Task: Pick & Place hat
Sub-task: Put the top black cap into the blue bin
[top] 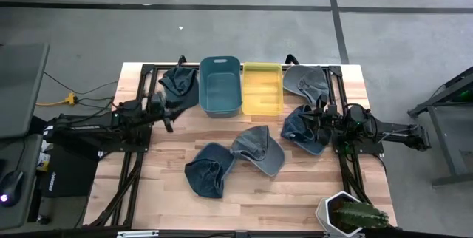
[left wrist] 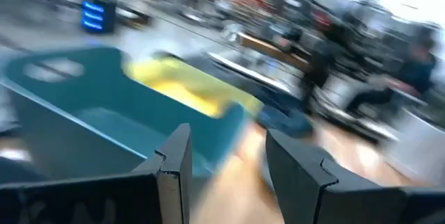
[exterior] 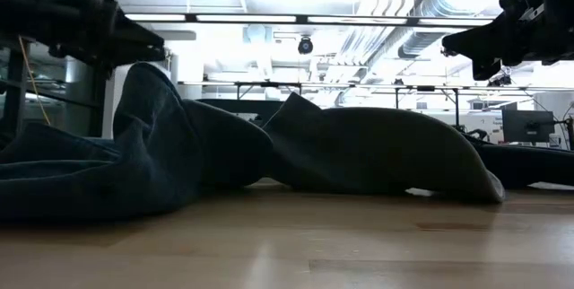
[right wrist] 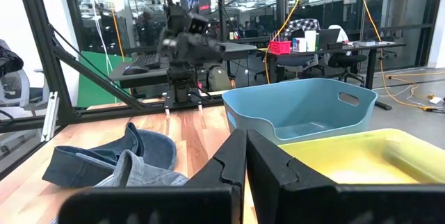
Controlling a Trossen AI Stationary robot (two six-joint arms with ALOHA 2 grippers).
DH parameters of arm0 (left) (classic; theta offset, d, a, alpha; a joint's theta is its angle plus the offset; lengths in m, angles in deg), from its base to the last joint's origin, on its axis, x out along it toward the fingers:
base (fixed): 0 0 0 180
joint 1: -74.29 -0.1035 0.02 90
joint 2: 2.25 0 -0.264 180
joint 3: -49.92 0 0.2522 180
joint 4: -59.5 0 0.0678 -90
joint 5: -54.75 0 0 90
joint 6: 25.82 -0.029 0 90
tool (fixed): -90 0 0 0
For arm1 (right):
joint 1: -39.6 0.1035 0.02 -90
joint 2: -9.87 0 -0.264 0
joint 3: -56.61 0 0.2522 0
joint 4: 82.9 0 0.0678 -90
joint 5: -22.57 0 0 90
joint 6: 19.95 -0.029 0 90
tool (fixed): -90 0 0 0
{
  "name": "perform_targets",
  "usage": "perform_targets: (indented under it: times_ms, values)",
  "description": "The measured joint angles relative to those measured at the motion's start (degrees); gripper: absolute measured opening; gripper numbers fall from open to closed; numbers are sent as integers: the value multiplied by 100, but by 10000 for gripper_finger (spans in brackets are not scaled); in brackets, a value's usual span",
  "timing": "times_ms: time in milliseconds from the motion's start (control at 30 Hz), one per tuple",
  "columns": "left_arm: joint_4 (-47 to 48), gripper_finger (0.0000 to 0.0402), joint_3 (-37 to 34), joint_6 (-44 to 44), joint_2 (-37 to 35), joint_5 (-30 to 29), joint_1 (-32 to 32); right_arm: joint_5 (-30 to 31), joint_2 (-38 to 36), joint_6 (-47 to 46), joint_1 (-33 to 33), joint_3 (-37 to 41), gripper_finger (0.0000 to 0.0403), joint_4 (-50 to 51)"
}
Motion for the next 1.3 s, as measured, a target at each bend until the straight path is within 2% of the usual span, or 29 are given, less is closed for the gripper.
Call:
perform_targets:
  times_ms: [100, 200, 433, 567, 633, 733, 933, 1167, 1300]
  values:
    - [432, 132, 446, -135, 129, -1205, -2, 2, 0, 0, 1, 1, 9, 2]
    - [930, 144, 1002, -161, 364, -2105, -2, 2, 0, 0, -2, 1, 6, 0]
    - [2535, 227, 2356, 1171, 1135, -3064, -4, 2, 0, 0, 1, 1, 7, 0]
    - [3016, 280, 3033, 1366, 1664, -3430, -78, 0, 0, 0, 0, 1, 7, 2]
    - [3354, 297, 3464, 1495, 1951, -3322, -358, -1, 0, 0, -1, 1, 7, 0]
    - [4157, 306, 4190, 1801, 2381, -2796, -1077, 1, 0, 0, 0, 1, 9, 1]
    - [5364, 307, 5486, 1458, 3337, -1138, -3076, 0, 0, 0, 0, 0, 5, 1]
    - [5585, 307, 6064, 1030, 4422, 1114, -5194, 2, 0, 0, -1, 1, 4, 2]
    - [6259, 307, 6567, 1127, 4733, 1385, -5592, 5, 8, 0, -2, 1, 3, 15]
